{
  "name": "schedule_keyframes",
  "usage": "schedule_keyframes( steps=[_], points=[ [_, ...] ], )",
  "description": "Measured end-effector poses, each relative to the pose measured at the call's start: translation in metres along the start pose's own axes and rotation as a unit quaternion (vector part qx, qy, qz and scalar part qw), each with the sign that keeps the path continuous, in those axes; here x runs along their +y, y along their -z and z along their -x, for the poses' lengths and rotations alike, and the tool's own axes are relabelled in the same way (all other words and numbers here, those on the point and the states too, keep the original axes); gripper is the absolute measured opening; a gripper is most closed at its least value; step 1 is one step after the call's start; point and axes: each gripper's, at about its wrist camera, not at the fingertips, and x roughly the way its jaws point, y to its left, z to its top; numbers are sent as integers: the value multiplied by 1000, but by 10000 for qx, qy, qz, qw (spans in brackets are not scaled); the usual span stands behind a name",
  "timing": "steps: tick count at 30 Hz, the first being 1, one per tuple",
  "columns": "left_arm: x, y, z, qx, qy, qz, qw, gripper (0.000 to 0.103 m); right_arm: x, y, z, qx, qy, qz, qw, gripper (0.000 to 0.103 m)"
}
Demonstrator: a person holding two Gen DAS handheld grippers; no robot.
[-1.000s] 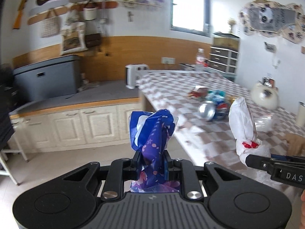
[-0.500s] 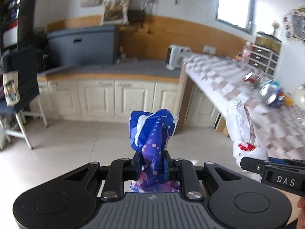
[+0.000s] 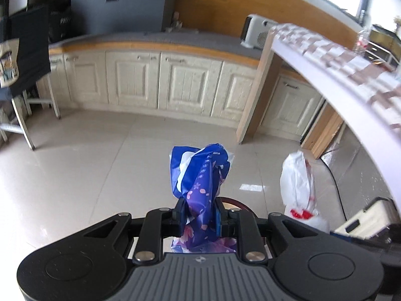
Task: Collect trash
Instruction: 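Carry both bags over the wastebasket with both tools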
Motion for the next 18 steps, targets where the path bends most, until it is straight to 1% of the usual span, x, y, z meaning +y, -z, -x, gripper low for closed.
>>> schedule_keyframes(
  steps=[5, 10, 15, 18],
  points=[
    [-9, 15, -56, 350, -48, 255, 9990, 23, -27, 14, -52, 302, 134, -239, 9992, 46],
    [-20, 32, -108, 675, -66, 377, 9970, 23, -57, 38, -106, 616, 227, -752, 9950, 46],
    [-28, 40, -151, 853, -5, 443, 9954, 23, -66, 54, -156, 826, 294, -1010, 9910, 46],
    [-29, 44, -174, 890, 38, 489, 9948, 23, -67, 53, -176, 802, 278, -1019, 9912, 46]
  ],
)
